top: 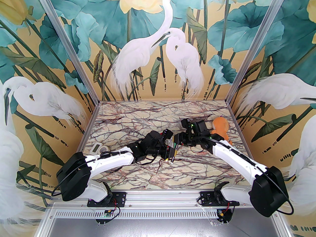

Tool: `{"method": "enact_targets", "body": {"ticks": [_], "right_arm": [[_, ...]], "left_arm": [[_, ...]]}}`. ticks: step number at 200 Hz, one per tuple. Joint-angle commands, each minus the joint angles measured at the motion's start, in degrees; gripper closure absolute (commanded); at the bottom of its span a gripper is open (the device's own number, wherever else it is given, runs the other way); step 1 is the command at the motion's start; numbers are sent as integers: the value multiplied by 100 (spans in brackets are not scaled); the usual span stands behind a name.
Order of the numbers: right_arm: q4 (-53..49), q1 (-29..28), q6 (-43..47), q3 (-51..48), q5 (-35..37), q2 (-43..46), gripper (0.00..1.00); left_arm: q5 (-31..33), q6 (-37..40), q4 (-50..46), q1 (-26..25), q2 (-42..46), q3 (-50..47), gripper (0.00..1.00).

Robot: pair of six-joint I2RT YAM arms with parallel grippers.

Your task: Open the pen caps

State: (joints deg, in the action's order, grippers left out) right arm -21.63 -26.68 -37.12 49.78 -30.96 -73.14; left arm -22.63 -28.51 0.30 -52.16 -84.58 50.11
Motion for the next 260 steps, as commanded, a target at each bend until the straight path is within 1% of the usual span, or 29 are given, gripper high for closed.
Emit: {"method": "enact_targets", "body": {"ticks": [1, 37, 53, 110, 134, 174, 190, 221, 260], "right_arm": [[-79, -38, 153, 139, 7, 0, 76], [-78, -38, 156, 158, 90, 37, 78], [-47, -39, 137, 164, 119, 46, 75], [143, -38, -17, 119, 195, 76, 75], [168, -33, -26, 102, 206, 70, 77], [152, -39, -31, 129, 173, 87, 84], [184, -39, -65, 119, 132, 105, 85], [301, -35, -207, 52, 92, 216, 86], [750, -36, -612, -195, -20, 443, 87]], "left_arm": [[61, 99, -3, -40, -42, 115, 85], [30, 114, -20, -40, -65, 122, 85], [21, 119, -26, -40, -66, 123, 85], [13, 128, -30, -48, -76, 114, 86], [13, 143, -21, -48, -73, 116, 86], [34, 116, -16, -48, -57, 110, 85], [72, 10, 160, -48, -2, 43, 82], [18, -249, 801, -48, 131, -195, 68], [-109, -444, 1403, -48, 129, -451, 64]]}}
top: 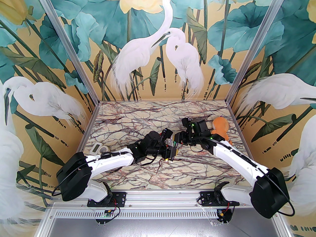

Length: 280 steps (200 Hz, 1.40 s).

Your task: Open the pen caps

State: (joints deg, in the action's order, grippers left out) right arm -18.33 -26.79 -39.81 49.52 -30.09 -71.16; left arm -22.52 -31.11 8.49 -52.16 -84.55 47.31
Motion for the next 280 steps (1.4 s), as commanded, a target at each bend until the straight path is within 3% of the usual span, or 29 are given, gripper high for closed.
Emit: {"method": "enact_targets", "body": {"ticks": [1, 64, 145, 188, 257, 280], "right_arm": [[432, -22, -356, -178, -110, 252, 87], [867, -131, -639, -476, -250, 334, 87], [1176, -142, -747, -693, 70, 525, 87], [1489, -138, -704, -829, 57, 788, 89], [2107, -29, -686, -943, -462, 1117, 90], [2118, -17, -740, -879, -455, 1096, 90]], "left_arm": [[-121, -189, 588, -48, 125, -175, 64], [-169, -346, 1032, -48, 99, -299, 69], [-136, -201, 684, -48, 44, -275, 92], [-278, -209, 703, -40, 229, -392, 93], [-1387, -770, 1808, 133, 317, -807, 94], [-1375, -644, 1461, 135, 411, -746, 95]]}}
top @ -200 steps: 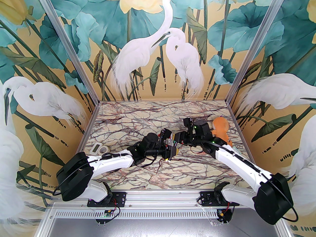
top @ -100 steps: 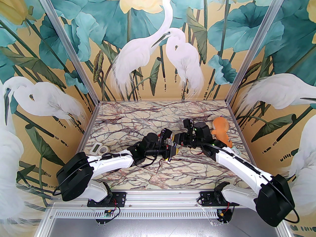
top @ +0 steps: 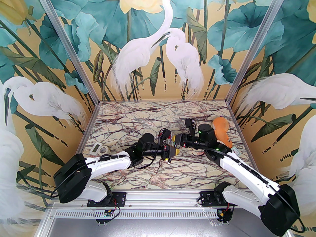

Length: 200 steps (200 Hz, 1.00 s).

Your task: Open the pen caps

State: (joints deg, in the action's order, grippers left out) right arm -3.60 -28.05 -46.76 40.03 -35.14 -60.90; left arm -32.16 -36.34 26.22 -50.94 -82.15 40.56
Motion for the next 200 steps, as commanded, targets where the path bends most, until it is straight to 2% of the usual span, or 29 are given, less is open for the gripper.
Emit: {"method": "enact_targets", "body": {"ticks": [1, 47, 65, 133, 153, 200], "right_arm": [[634, 108, -49, 77, 59, 70, 90], [-292, 119, -127, 452, 1131, 49, 91], [-616, 116, -158, 605, 1550, 8, 91], [-1023, 175, -462, 733, 2544, -12, 92], [-896, 198, -537, 619, 2533, 61, 92], [-49, 348, -238, 286, 1888, 355, 91]], "left_arm": [[-386, -112, -351, 9, 176, -63, 95], [1070, 640, -1991, -301, 414, 236, 98], [1285, 755, -2163, -396, 430, 273, 98], [1316, 1070, -2601, -809, 53, 609, 96], [1175, 1076, -2618, -856, -66, 680, 96], [375, 579, -1654, -720, -18, 356, 96]]}}
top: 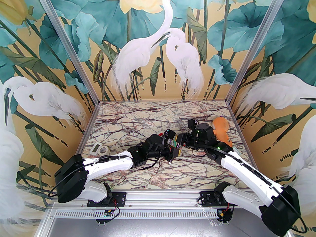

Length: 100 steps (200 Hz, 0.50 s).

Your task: Open the pen caps

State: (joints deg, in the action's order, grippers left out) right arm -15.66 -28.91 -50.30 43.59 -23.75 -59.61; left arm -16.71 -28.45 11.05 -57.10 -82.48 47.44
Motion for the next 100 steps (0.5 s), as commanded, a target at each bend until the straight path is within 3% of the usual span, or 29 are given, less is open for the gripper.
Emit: {"method": "enact_targets", "body": {"ticks": [1, 39, 100], "right_arm": [[1173, 440, 121, -75, 723, 228, 91], [1552, 718, 280, -171, 47, 223, 91], [492, 781, 961, 194, 563, 4, 90]], "left_arm": [[-1200, -221, -111, -97, 13, -337, 96], [-1948, -644, 663, 119, 55, -566, 96], [-1404, -645, 767, 349, 771, -934, 95]]}}
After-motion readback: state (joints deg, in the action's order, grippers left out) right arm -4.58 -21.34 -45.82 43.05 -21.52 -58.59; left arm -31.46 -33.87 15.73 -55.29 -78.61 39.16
